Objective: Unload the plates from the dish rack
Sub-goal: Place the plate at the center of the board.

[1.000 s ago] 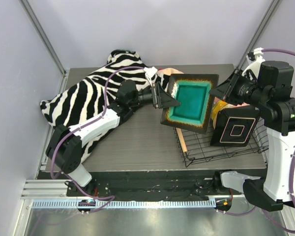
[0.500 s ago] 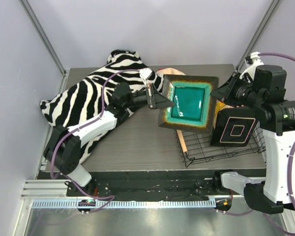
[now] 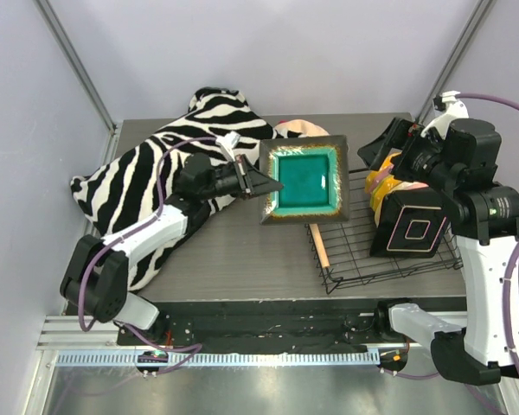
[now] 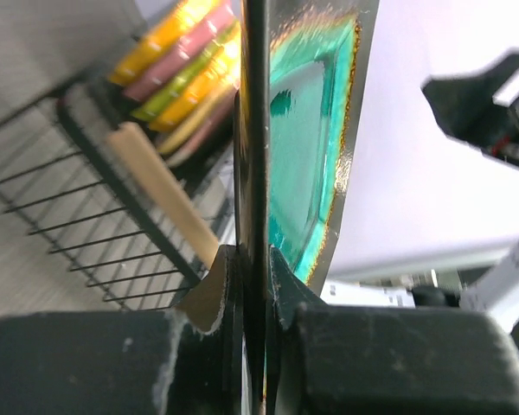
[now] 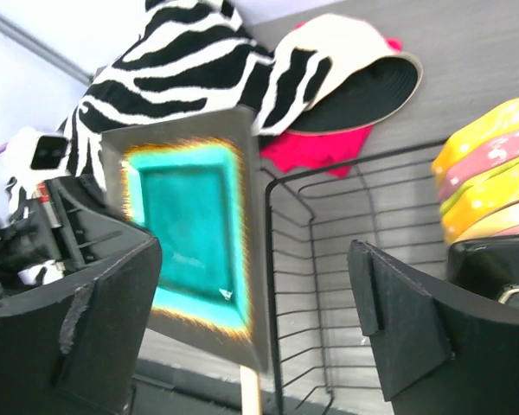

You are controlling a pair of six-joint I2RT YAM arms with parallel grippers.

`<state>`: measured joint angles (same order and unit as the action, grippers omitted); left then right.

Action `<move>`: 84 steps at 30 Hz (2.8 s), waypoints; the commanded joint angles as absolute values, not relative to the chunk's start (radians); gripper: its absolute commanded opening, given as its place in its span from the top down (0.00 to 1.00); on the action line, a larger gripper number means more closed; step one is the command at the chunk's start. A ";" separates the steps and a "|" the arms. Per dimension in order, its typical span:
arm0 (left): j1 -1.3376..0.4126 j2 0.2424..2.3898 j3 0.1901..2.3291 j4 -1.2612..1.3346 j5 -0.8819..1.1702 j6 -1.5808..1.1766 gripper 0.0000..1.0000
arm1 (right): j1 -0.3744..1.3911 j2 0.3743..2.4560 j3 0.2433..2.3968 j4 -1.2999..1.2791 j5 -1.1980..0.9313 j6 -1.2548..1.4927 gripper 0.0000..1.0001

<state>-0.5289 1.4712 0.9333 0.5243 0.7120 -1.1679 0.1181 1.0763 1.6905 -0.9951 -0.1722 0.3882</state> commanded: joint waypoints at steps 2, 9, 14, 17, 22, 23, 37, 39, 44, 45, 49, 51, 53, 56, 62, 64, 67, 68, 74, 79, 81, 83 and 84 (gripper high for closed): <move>-0.436 1.249 0.925 0.608 0.666 -1.178 1.00 | 0.118 1.065 1.681 -0.920 -0.049 0.325 0.00; -0.238 1.042 0.784 0.304 0.667 -1.076 1.00 | 0.118 1.088 1.660 -0.864 0.054 0.328 0.00; -0.100 0.907 0.692 0.151 0.677 -1.006 1.00 | 0.118 1.104 1.638 -0.819 0.032 0.319 0.00; -0.084 0.871 0.667 0.045 0.666 -0.935 1.00 | 0.120 1.112 1.632 -0.807 0.038 0.304 0.00; -0.086 0.859 0.626 -0.100 0.630 -0.856 1.00 | 0.118 1.108 1.623 -0.805 0.078 0.273 0.00; -0.087 0.859 0.612 -0.101 0.621 -0.854 1.00 | 0.118 1.100 1.618 -0.804 0.080 0.270 0.00; -0.245 1.098 0.578 0.107 0.552 -0.888 1.00 | 0.117 1.063 1.557 -0.781 0.084 0.264 0.00; -0.271 1.170 0.577 0.179 0.567 -0.911 1.00 | 0.117 1.057 1.551 -0.782 0.089 0.261 0.00; -0.299 1.278 0.572 0.349 0.583 -0.975 1.00 | 0.117 1.049 1.551 -0.784 0.094 0.259 0.00; -0.299 1.298 0.574 0.373 0.591 -0.983 1.00 | 0.117 1.048 1.549 -0.784 0.095 0.255 0.00; -0.304 1.443 0.598 0.486 0.652 -1.023 1.00 | 0.117 1.051 1.549 -0.790 0.100 0.245 0.00; -0.314 1.485 0.597 0.523 0.655 -1.043 1.00 | 0.117 1.051 1.548 -0.790 0.103 0.242 0.00; -0.321 1.541 0.597 0.567 0.653 -1.051 1.00 | 0.118 1.049 1.548 -0.790 0.104 0.241 0.00; -0.322 1.610 0.603 0.606 0.652 -1.054 1.00 | 0.117 1.049 1.548 -0.793 0.109 0.233 0.00; -0.319 1.723 0.666 0.661 0.643 -1.069 1.00 | 0.117 1.045 1.557 -0.807 0.120 0.222 0.00; -0.307 1.761 0.690 0.666 0.638 -1.071 1.00 | 0.118 1.043 1.565 -0.813 0.124 0.218 0.00; -0.270 1.801 0.727 0.669 0.646 -1.065 1.00 | 0.117 1.042 1.577 -0.830 0.130 0.212 0.00; -0.246 1.812 0.738 0.663 0.663 -1.054 1.00 | 0.118 1.040 1.580 -0.836 0.130 0.210 0.00; -0.199 1.862 0.817 0.586 0.684 -0.979 1.00 | 0.117 1.031 1.575 -0.851 0.140 0.207 0.00; -0.207 1.908 0.862 0.572 0.721 -0.966 0.99 | 0.117 1.031 1.577 -0.854 0.138 0.212 0.00; -0.216 1.914 0.862 0.557 0.723 -0.953 0.93 | 0.117 1.032 1.575 -0.853 0.135 0.212 0.00; -0.229 1.908 0.864 0.525 0.716 -0.931 0.81 | 0.117 1.035 1.577 -0.853 0.135 0.219 0.00; -0.232 1.901 0.861 0.482 0.700 -0.907 0.77 | 0.117 1.038 1.577 -0.853 0.133 0.219 0.00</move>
<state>-0.2226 1.9053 0.8024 0.4770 0.6720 -0.9565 0.1177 1.0451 1.5436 -0.8646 0.1226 0.2222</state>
